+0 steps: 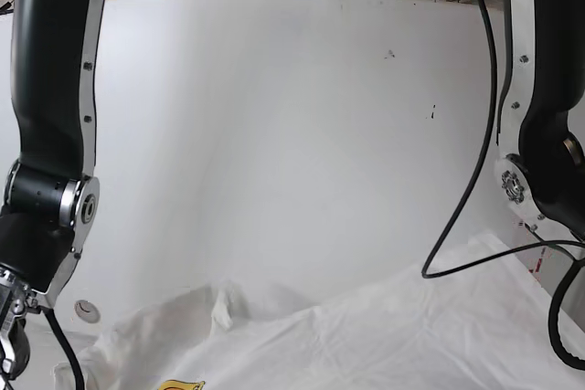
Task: Fold the T-shirt properly
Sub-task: 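Lift the shirt with both grippers and swing it toward the table edge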
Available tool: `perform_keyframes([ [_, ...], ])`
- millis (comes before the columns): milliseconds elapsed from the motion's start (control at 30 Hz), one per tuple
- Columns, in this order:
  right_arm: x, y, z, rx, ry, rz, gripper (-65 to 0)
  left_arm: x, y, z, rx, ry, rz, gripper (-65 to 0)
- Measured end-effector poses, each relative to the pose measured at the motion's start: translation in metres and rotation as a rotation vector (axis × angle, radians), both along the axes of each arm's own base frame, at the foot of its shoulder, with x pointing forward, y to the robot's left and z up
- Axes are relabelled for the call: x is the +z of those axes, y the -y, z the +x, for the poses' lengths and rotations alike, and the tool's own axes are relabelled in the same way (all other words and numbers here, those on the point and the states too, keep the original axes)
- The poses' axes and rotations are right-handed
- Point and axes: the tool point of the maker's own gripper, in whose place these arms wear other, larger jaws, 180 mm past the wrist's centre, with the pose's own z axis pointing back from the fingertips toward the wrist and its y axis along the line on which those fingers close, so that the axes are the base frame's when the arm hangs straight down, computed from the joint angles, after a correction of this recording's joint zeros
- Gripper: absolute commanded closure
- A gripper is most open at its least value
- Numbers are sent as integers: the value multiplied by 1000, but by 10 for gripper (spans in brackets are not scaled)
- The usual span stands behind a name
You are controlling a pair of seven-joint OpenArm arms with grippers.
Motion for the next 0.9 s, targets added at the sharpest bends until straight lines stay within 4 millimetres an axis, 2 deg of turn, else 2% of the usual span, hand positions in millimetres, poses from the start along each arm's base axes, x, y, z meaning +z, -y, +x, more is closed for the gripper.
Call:
perform_keyframes([
  [100, 12, 2, -5, -1, 28, -3, -2, 13, -1, -1, -7, 22, -5, 0],
  [167, 13, 6, -11, -12, 32, -7, -2, 15, 0, -1, -8, 27, -5, 0],
  [267, 0, 18, -18, -62, 5, -19, -2, 9, 1, -1, -7, 19, -1, 0],
  [400, -28, 31, -27, -104, -6, -9, -2, -13, 7, 4, -19, -16, 13, 0],
  [633, -119, 53, -56, -203, -126, 11, -2, -82, 24, 8, -42, -131, 29, 0],
  [800, -181, 57, -86, -251, -202, 6, -2, -138, 25, -5, -14, -293, 54, 0],
  [900, -227, 54, -103, -252, -278, 35, -2, -165, 24, -21, 20, -360, 60, 0],
])
